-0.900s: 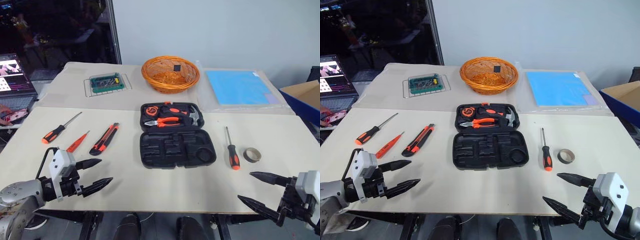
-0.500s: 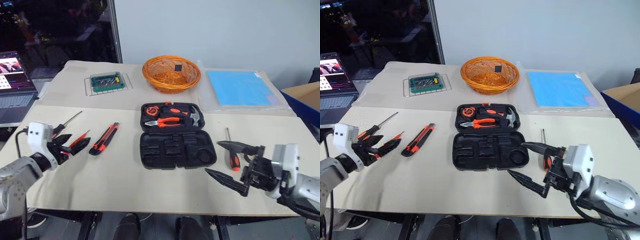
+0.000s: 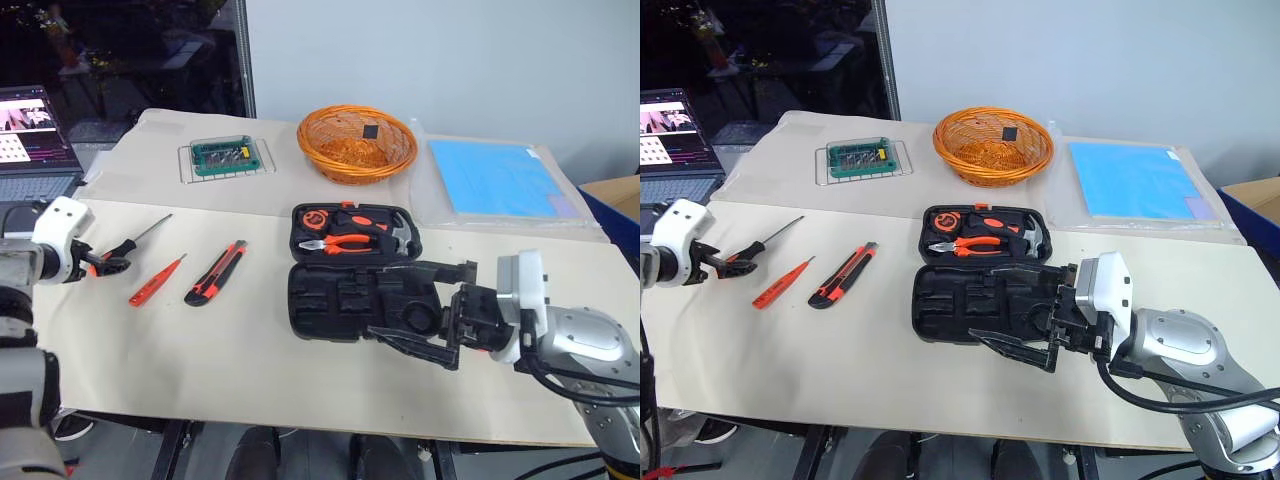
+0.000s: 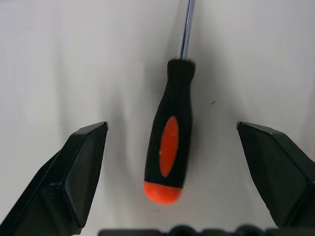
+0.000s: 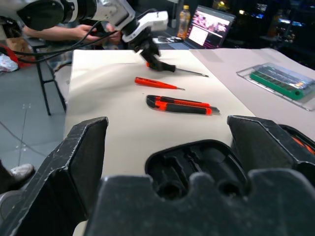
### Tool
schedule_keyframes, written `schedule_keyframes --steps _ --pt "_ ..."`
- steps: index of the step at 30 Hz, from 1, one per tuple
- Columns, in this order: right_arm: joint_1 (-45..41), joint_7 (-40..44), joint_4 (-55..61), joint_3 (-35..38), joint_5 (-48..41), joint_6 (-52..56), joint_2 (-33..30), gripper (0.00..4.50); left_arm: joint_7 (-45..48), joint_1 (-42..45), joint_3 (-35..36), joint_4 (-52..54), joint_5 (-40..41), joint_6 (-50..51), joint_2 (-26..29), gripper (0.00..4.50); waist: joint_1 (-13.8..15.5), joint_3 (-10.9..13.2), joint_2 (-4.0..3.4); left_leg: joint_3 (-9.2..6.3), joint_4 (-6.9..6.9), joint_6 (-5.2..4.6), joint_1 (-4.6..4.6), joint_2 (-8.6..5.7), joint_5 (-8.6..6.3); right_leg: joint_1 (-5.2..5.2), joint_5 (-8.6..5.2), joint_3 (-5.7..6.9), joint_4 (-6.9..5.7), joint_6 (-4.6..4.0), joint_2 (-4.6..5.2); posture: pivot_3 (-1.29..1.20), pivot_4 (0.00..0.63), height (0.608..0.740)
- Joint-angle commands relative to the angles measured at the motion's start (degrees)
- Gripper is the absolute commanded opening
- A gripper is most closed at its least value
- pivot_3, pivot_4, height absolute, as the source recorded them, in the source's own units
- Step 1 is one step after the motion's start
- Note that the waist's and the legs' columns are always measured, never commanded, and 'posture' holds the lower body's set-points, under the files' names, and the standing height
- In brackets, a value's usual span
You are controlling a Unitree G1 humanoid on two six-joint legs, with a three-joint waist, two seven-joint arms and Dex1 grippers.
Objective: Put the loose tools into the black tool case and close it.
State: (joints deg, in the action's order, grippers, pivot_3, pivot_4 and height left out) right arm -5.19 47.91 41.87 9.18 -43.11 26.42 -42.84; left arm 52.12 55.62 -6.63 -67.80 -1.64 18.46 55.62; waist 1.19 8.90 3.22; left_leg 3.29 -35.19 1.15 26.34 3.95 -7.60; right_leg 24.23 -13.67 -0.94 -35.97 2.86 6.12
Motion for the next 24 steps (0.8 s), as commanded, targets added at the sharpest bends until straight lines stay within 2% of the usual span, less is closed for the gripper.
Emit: schedule_keyframes --steps 1,5,7,10,12,16,19,21,24 --pt "1.12 -1.56 2.64 0.83 0.09 -0.71 0.23 4.50 1.31 2.43 -0.73 -5.37 -3.38 -3.37 -1.36 3.03 0.02 0.00 -0.01 -0.05 0.00 0.01 0.00 -0.01 -0.01 -0.02 -0.04 0.03 -0.07 -0.01 0.00 0.00 0.150 0.740" --pt "2.62 -2.71 3.75 1.19 0.20 -0.80 0.26 4.50 1.83 2.85 1.03 -6.90 -3.52 -5.11 -1.66 1.49 -0.09 -0.01 -0.02 -0.14 -0.02 0.01 -0.06 0.00 -0.01 -0.04 -0.10 0.08 -0.22 -0.05 -0.02 0.00 0.150 0.740" --pt "3.38 -3.07 3.81 1.12 0.68 -1.16 0.32 4.50 3.06 2.83 3.08 -6.58 -2.23 -7.50 -1.06 0.90 -0.21 -0.01 -0.02 -0.15 -0.09 0.01 -0.07 0.01 -0.01 -0.07 -0.10 0.08 -0.24 -0.05 -0.02 0.00 0.150 0.740" --pt "5.44 -3.48 3.39 1.98 1.46 -2.26 0.94 4.50 12.22 3.53 7.24 -3.35 2.09 -12.80 0.31 0.88 -0.36 0.01 0.09 -0.16 -0.16 0.02 -0.06 0.01 0.00 -0.09 -0.06 0.09 -0.23 -0.02 -0.02 0.00 0.150 0.740" --pt "7.48 -3.58 3.05 3.74 1.76 -3.06 1.46 4.50 19.33 4.33 8.48 0.78 4.15 -12.52 0.20 0.88 -0.13 0.02 0.18 -0.20 -0.21 0.02 -0.01 0.02 0.00 -0.09 -0.05 0.13 -0.23 -0.03 -0.02 0.00 0.150 0.740" --pt "11.23 -4.85 2.88 7.79 2.24 -3.82 2.31 4.50 29.60 -0.41 5.17 16.53 5.25 -8.85 -1.93 0.88 -0.02 0.02 0.19 -0.24 -0.31 0.01 0.05 0.02 0.00 -0.17 -0.06 0.15 -0.22 -0.02 -0.01 0.00 0.150 0.740" --pt "15.13 -5.18 2.88 12.40 2.39 -3.91 1.98 4.50 31.87 -4.42 1.71 32.86 6.70 -1.97 -5.27 0.88 -0.03 -0.01 0.07 -0.25 -0.35 0.01 0.03 0.02 0.00 -0.22 -0.06 0.14 -0.26 -0.02 -0.01 0.00 0.150 0.740" --pt "18.90 -4.73 2.73 16.95 2.20 -4.04 1.92 4.50 31.59 -4.47 -1.64 42.50 7.01 3.98 -9.34 0.88 0.58 0.00 0.05 -0.33 -0.48 0.00 0.04 0.02 0.00 -0.27 -0.07 0.16 -0.33 0.00 -0.02 0.00 0.150 0.740" --pt "25.47 -2.00 2.58 23.39 2.33 -5.46 2.34 4.50 30.00 -1.87 -7.78 48.35 4.26 8.28 -15.49 0.88 1.14 0.00 0.05 -0.36 -0.80 -0.04 0.10 0.00 -0.03 -0.33 -0.11 0.15 -0.51 0.08 -0.03 0.00 0.150 0.740"
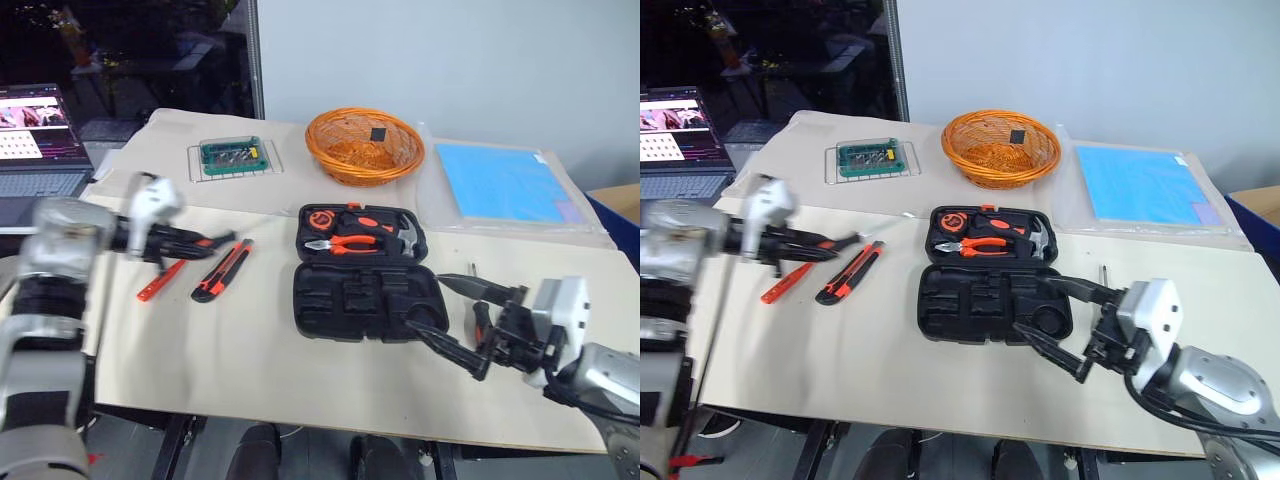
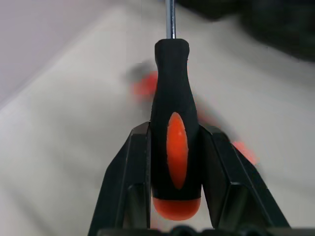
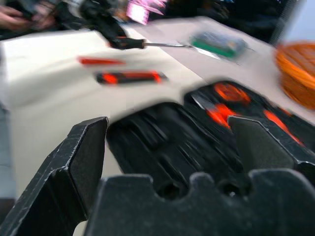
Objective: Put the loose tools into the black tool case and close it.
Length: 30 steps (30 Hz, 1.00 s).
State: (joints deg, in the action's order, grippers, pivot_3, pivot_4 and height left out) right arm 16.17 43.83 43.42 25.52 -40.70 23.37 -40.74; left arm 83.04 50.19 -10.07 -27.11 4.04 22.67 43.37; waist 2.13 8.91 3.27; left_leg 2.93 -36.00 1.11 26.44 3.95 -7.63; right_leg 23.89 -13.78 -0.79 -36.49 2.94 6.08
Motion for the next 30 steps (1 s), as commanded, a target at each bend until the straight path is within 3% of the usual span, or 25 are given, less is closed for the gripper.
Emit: schedule_keyframes --steps 1,9,17,30 --pt "5.77 2.60 1.18 8.56 -0.23 -2.63 0.39 4.50 -1.91 4.64 -5.87 7.95 -2.40 4.69 -5.05 0.88 0.10 0.00 0.00 -0.05 -0.06 -0.01 0.00 -0.04 0.00 -0.09 -0.04 -0.01 -0.07 0.07 0.00 0.00 0.150 0.740" --pt "11.56 3.39 2.14 15.01 -0.29 -4.30 1.31 4.50 -6.82 8.63 -15.15 11.89 -6.17 15.81 -14.23 0.88 -1.87 -0.01 -0.42 -0.24 -0.37 -0.04 -0.33 0.02 -0.01 -0.34 -0.41 -0.17 -0.34 0.05 -0.21 0.00 0.150 0.740" --pt "10.31 0.67 3.99 12.11 0.07 -3.11 1.16 4.50 -12.85 10.73 -18.49 3.50 -10.90 9.70 -17.88 0.88 -1.79 0.03 -0.54 -0.31 -0.36 -0.02 -0.57 0.00 -0.02 -0.62 -0.44 -0.17 -0.26 0.03 -0.21 0.00 0.150 0.740" --pt "9.01 -1.03 4.55 10.76 0.05 -2.49 0.25 4.50 -13.29 14.16 -21.27 -8.92 -16.08 -4.85 -20.52 0.88 -1.34 0.05 -0.56 -0.39 -0.37 -0.04 -0.40 -0.04 -0.03 -0.62 -0.45 -0.14 -0.15 0.06 -0.21 0.00 0.150 0.740"
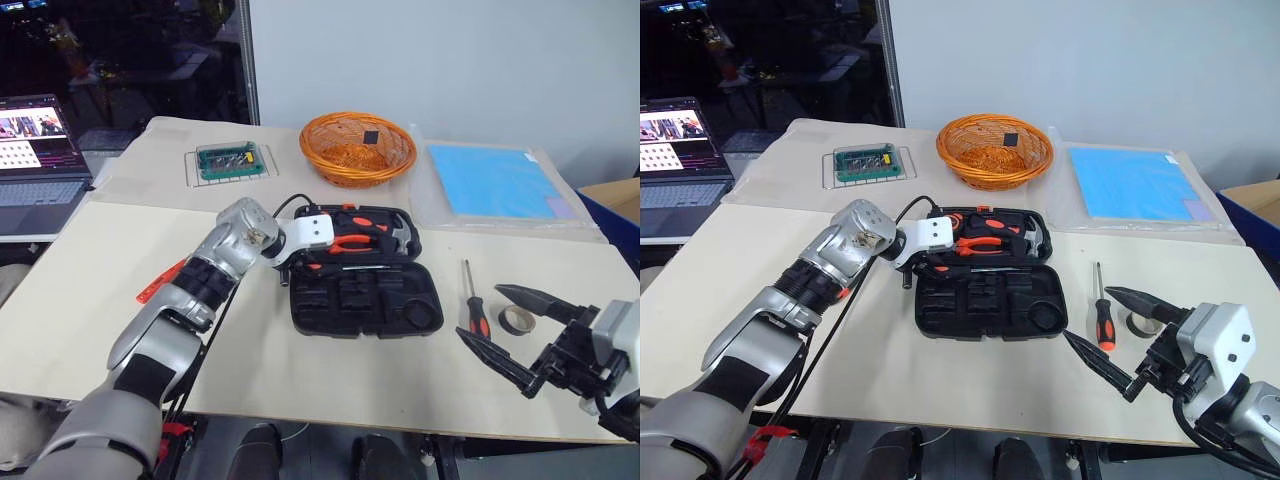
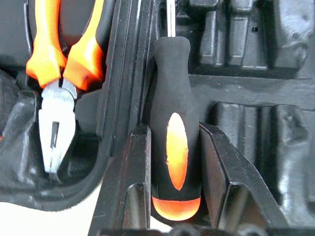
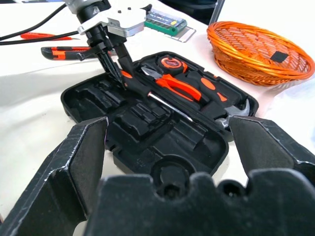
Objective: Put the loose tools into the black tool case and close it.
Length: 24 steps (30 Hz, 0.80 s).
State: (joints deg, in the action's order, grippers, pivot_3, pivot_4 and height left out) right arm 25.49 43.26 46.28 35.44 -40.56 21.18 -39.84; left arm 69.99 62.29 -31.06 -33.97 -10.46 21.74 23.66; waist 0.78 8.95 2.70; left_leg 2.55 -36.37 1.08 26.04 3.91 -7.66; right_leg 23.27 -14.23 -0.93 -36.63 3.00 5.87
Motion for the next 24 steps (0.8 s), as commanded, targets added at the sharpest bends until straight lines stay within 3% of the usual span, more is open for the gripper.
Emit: schedule_keyframes --steps 1,14,15,20,24 --pt "-0.35 -0.54 1.73 0.85 -0.16 -0.25 -0.66 4.50 0.01 2.45 -0.09 -2.72 -1.53 -4.23 -1.36 0.88 0.01 0.00 0.00 -0.01 -0.01 0.00 -0.01 0.00 0.00 -0.02 0.00 0.00 0.00 0.00 0.00 0.00 0.150 0.740" --pt "-0.94 -2.66 3.31 -0.59 -0.44 0.75 -0.74 4.50 -0.51 5.15 -0.04 -9.94 -4.43 -8.08 -4.43 0.88 0.05 0.00 0.00 -0.04 -0.04 0.01 0.02 -0.02 -0.01 -0.04 0.00 0.00 0.00 0.02 0.00 0.00 0.150 0.740" --pt "-0.90 -2.78 3.34 -0.67 -0.39 0.72 -0.69 4.50 -0.22 5.06 0.17 -9.74 -4.50 -8.29 -4.16 1.68 0.02 0.00 0.00 -0.04 -0.04 0.01 0.02 -0.02 -0.01 -0.05 0.00 0.00 0.00 0.02 0.00 0.00 0.150 0.740" --pt "-0.54 -3.42 3.95 -0.75 -0.57 0.65 -0.29 4.50 2.86 3.75 6.12 -3.05 0.97 -4.33 -2.22 3.28 -0.06 -0.01 -0.08 -0.05 -0.04 0.02 0.00 -0.02 -0.01 -0.06 0.00 0.01 -0.01 0.01 0.00 0.00 0.150 0.740" --pt "-0.13 -3.59 3.86 -0.63 -0.41 0.23 0.10 4.50 4.09 -0.48 15.02 7.75 10.55 4.38 -1.74 3.28 -0.18 0.00 -0.12 -0.07 -0.04 0.01 0.09 -0.01 -0.01 0.01 0.00 0.00 0.00 0.00 -0.01 0.00 0.150 0.740"
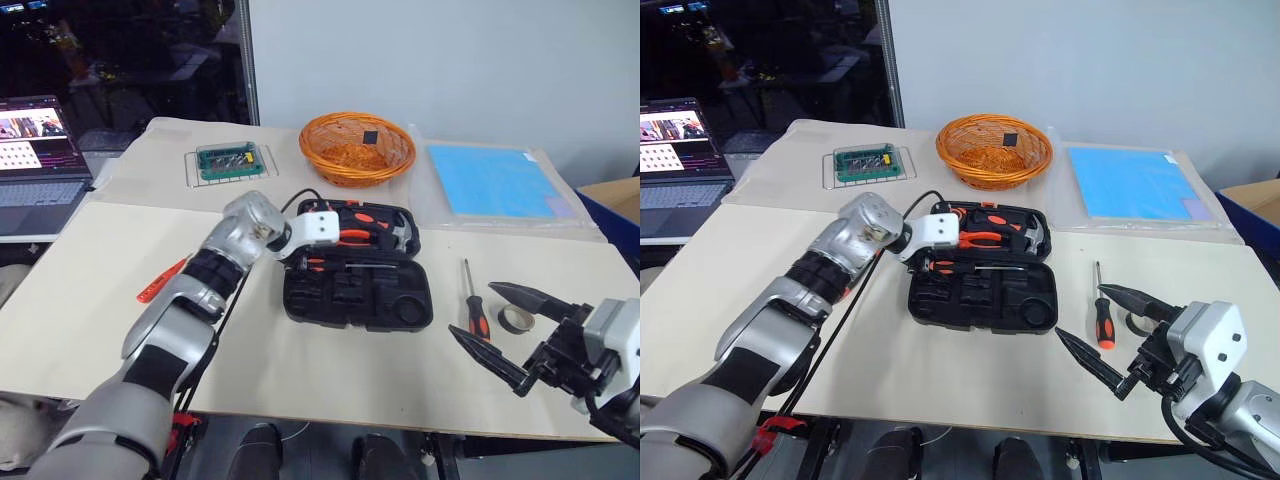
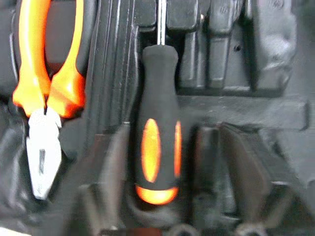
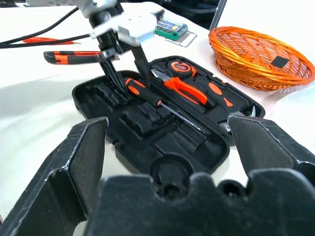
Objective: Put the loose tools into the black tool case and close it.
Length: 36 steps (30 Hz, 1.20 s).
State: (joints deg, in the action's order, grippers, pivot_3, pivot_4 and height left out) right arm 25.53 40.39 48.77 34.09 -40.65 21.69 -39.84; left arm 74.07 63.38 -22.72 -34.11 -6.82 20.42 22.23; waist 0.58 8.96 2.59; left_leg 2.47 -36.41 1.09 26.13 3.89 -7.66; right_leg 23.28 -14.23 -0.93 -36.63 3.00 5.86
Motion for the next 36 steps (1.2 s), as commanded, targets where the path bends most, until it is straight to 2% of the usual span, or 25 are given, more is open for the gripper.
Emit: schedule_keyframes --steps 1,2,3,7,10,14,17,22,24,26,27,29,31,33,36 --pt "-0.23 -0.77 1.25 0.60 -0.20 -0.36 0.15 4.50 -1.66 -3.00 9.18 9.83 9.07 9.47 -0.99 3.01 0.05 -0.01 -0.02 0.00 0.00 -0.01 0.00 0.00 0.00 0.00 -0.02 0.00 0.01 0.00 0.00 0.00 0.150 0.740" --pt "-0.41 -0.92 1.11 0.38 0.01 -0.48 0.26 4.50 -3.63 -5.44 10.32 11.24 9.77 8.20 -1.61 2.72 0.05 -0.02 -0.04 -0.01 0.01 -0.02 0.00 -0.01 -0.01 -0.01 -0.02 0.00 0.01 -0.02 0.00 0.00 0.150 0.740" --pt "-0.75 -1.30 0.97 0.03 0.22 -0.55 0.46 4.50 -7.29 -7.81 12.60 12.06 11.19 7.78 -3.76 2.62 0.07 -0.06 -0.11 -0.01 0.01 -0.05 -0.01 -0.01 -0.02 -0.02 -0.03 0.00 0.00 -0.04 0.00 0.00 0.150 0.740" --pt "-1.53 -2.72 1.03 -1.09 0.51 -0.32 0.94 4.50 -19.66 -14.64 16.24 12.13 11.71 3.10 -10.68 0.95 0.32 -0.12 -0.21 -0.06 0.01 -0.08 -0.09 -0.04 -0.03 -0.13 -0.04 0.01 -0.02 0.15 -0.01 0.00 0.150 0.740" --pt "-2.61 -4.26 1.18 -1.97 0.40 0.35 1.08 4.50 -27.48 -17.25 15.94 9.13 9.61 -1.52 -14.41 0.05 0.40 -0.10 -0.18 -0.10 -0.08 -0.09 0.00 -0.05 -0.02 -0.12 -0.02 0.01 -0.02 0.18 -0.05 0.00 0.150 0.740" --pt "-3.41 -5.59 1.47 -2.51 0.04 1.81 0.31 4.50 -34.98 -19.35 13.86 1.74 6.14 -3.14 -16.34 0.05 0.28 -0.11 -0.20 -0.12 -0.16 -0.08 -0.02 -0.06 -0.03 -0.16 -0.04 0.00 0.00 0.13 -0.05 0.00 0.150 0.740" --pt "-3.83 -6.31 1.56 -2.28 -0.29 3.34 -0.31 4.50 -35.33 -21.25 9.97 -0.47 2.90 -0.42 -15.13 0.05 0.15 -0.20 -0.23 -0.14 -0.16 -0.07 -0.07 -0.04 -0.03 -0.19 -0.04 0.00 -0.02 0.11 -0.09 0.00 0.150 0.740" --pt "-4.15 -8.74 0.39 -1.34 1.59 6.05 -0.94 4.50 -35.34 -24.04 7.60 1.13 1.92 0.14 -13.75 0.05 -0.18 -0.61 -0.32 -0.17 0.08 0.39 -1.09 0.01 -0.33 -1.01 -0.07 0.10 0.49 0.03 -0.08 0.00 0.150 0.740" --pt "-6.59 -13.24 -0.50 -1.66 2.37 9.27 -0.96 4.50 -35.72 -24.55 11.57 4.10 5.95 -6.23 -14.84 0.05 -0.65 -0.72 -0.38 -0.11 0.37 0.48 -1.37 0.00 -0.38 -1.16 -0.05 0.08 0.74 -0.01 -0.03 0.00 0.150 0.740" --pt "-7.38 -15.56 -1.11 -0.41 0.72 11.93 -0.66 4.50 -34.24 -25.85 14.05 9.36 10.11 -8.28 -16.09 0.05 -0.96 -0.72 -0.44 -0.06 0.43 0.48 -1.42 -0.02 -0.38 -1.13 -0.03 0.07 0.76 -0.04 0.05 0.00 0.150 0.740" --pt "-7.17 -16.27 -0.74 -0.11 2.30 12.62 -1.27 4.50 -33.11 -26.61 14.31 11.95 11.35 -8.32 -16.06 0.05 -0.86 -0.72 -0.47 -0.03 0.49 0.48 -1.36 -0.05 -0.38 -1.10 -0.02 0.08 0.75 -0.05 0.10 0.00 0.150 0.740" --pt "-8.15 -21.21 -0.35 -1.15 4.47 21.92 -5.11 4.50 -27.02 -28.59 15.58 21.80 17.74 -2.62 -13.71 0.05 -0.69 -0.66 -0.56 -0.01 0.51 0.45 -0.99 -0.07 -0.36 -0.99 0.01 0.08 0.70 -0.08 0.11 0.00 0.150 0.740" --pt "-11.83 -23.07 -3.20 -2.30 -0.13 30.59 -7.62 4.50 -18.28 -30.70 15.81 33.38 25.53 4.88 -8.05 0.55 -0.97 -0.59 -0.56 0.02 0.51 0.26 -0.74 -0.07 -0.24 -0.74 0.07 0.05 0.67 -0.17 0.10 0.00 0.150 0.740" --pt "-13.55 -23.07 -5.39 -2.39 -2.06 35.13 -8.38 4.50 -16.03 -31.76 15.75 40.57 29.88 10.03 -5.04 1.17 -1.16 -0.58 -0.56 0.04 0.55 -0.01 -0.54 0.00 -0.08 -0.51 0.23 -0.04 0.67 -0.53 -0.02 0.00 0.150 0.740" --pt "-15.49 -22.63 -9.23 -5.99 -0.76 40.74 -11.32 4.50 -13.91 -32.40 15.63 47.55 34.08 15.21 -0.51 2.12 -0.58 -0.61 -0.68 -0.07 0.56 -0.09 -0.59 -0.05 -0.19 -0.69 0.00 -0.05 0.65 -0.42 -0.06 0.00 0.150 0.740"
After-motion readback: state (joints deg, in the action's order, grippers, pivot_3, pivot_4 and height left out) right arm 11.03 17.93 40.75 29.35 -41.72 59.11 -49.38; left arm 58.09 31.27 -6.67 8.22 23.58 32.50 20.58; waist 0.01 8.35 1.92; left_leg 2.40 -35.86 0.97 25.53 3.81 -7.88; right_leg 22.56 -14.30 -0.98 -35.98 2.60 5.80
